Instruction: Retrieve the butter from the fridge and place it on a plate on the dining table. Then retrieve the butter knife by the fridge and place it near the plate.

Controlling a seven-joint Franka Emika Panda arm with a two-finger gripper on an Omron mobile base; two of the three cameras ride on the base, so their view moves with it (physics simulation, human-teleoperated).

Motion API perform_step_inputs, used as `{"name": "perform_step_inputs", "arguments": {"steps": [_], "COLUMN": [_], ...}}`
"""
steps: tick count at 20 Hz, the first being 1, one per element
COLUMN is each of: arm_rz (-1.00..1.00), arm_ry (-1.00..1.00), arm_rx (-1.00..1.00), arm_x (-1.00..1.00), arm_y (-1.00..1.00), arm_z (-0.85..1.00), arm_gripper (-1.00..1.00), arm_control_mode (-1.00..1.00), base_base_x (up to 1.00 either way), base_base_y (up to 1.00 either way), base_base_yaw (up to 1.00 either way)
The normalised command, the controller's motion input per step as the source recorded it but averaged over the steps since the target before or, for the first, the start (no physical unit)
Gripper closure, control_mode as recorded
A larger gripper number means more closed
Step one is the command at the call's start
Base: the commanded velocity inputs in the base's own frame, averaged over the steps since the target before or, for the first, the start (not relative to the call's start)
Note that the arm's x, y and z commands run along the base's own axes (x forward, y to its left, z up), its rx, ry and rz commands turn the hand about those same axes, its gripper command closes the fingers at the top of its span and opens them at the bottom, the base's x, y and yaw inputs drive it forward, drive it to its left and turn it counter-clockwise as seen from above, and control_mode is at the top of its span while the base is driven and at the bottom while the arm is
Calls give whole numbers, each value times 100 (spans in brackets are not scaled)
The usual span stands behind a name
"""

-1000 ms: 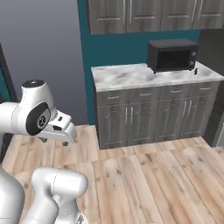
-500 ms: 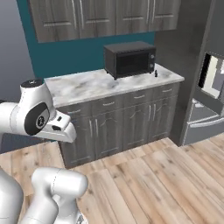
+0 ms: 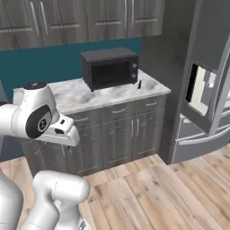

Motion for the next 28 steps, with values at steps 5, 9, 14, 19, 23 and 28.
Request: {"name": "perform_step_inputs", "arguments": {"steps": [5,9,14,19,23,28], "arm_rz": [0,0,0,0,0,0], "arm_ry": [0,0,0,0,0,0], "arm_rx": [0,0,0,0,0,0], "arm_x": [0,0,0,0,0,0], "arm_y": [0,0,0,0,0,0], "arm_z": [0,0,0,0,0,0], "arm_gripper": [-100,-100,-100,-100,-100,-100], "arm_control_mode": [100,100,100,100,100,100], "base_base_x": [100,99,62,44,56,79], "base_base_y": [-81,-86,-72,-25,0,0], "base_base_yaw": [35,37,6,-22,-13,-7]}}
